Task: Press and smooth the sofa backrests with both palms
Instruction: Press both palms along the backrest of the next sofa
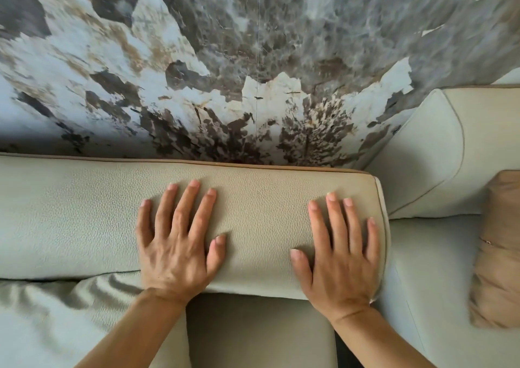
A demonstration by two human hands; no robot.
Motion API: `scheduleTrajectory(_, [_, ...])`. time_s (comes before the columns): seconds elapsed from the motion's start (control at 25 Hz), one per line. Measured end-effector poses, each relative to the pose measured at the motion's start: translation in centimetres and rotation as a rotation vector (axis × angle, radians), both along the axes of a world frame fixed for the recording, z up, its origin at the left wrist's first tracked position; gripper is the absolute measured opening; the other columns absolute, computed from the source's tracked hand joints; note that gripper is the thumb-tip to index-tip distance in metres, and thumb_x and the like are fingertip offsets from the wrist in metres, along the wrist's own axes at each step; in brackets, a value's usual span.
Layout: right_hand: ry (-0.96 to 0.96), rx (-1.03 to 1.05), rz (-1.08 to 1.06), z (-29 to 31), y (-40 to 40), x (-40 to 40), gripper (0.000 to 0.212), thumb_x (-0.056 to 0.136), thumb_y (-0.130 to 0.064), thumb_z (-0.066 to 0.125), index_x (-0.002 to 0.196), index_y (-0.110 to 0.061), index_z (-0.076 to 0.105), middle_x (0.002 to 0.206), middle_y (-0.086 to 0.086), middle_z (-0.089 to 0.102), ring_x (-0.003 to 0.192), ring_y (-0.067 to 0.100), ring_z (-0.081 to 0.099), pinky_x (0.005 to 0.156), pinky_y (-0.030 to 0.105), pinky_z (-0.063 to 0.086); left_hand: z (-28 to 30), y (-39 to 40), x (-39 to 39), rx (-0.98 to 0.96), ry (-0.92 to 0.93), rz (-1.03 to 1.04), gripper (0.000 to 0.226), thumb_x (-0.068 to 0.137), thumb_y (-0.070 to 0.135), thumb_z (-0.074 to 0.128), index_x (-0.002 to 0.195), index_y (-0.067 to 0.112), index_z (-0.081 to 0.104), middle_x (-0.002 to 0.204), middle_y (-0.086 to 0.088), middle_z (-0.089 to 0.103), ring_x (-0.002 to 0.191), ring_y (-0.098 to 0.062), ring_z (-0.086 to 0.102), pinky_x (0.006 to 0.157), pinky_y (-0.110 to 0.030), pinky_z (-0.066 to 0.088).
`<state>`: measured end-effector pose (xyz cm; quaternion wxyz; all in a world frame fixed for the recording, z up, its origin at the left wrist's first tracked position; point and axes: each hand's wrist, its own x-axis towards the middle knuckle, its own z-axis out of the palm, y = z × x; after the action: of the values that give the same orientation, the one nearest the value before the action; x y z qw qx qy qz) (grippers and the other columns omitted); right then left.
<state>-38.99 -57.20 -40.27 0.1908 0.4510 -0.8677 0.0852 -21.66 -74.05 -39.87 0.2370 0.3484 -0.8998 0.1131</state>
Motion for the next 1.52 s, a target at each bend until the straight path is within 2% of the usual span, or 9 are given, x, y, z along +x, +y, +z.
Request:
scheduleTrajectory(0.36, [0.074,-0.062,0.037,-0.7,-3.0,-3.1,0.068,0.092,-0.054,0.021,0.150,-0.019,0.028,0.153,0.011,0.034,0.142,0.032,0.029,0.112,0.057,0.024,-1.1,-2.5,-2.5,-0.086,0.054,0.038,0.064,0.090,0.050,0.032,0.145,0.019,0.040,0.145,-0.010,0.047,0.135,-0.033,0.040,0.108,-0.060,0.027])
scheduleTrajectory(1.52, [0.102,-0.107,0.107,-1.1,-12.7,-11.5,0.066,0.092,-0.052,0.019,0.147,-0.017,0.034,0.151,0.012,0.038,0.141,0.033,0.031,0.110,0.059,0.027,-1.8,-9.8,-9.6,-0.093,0.117,0.137,0.063,0.092,0.051,0.031,0.146,0.021,0.038,0.145,-0.009,0.047,0.136,-0.033,0.037,0.111,-0.057,0.023])
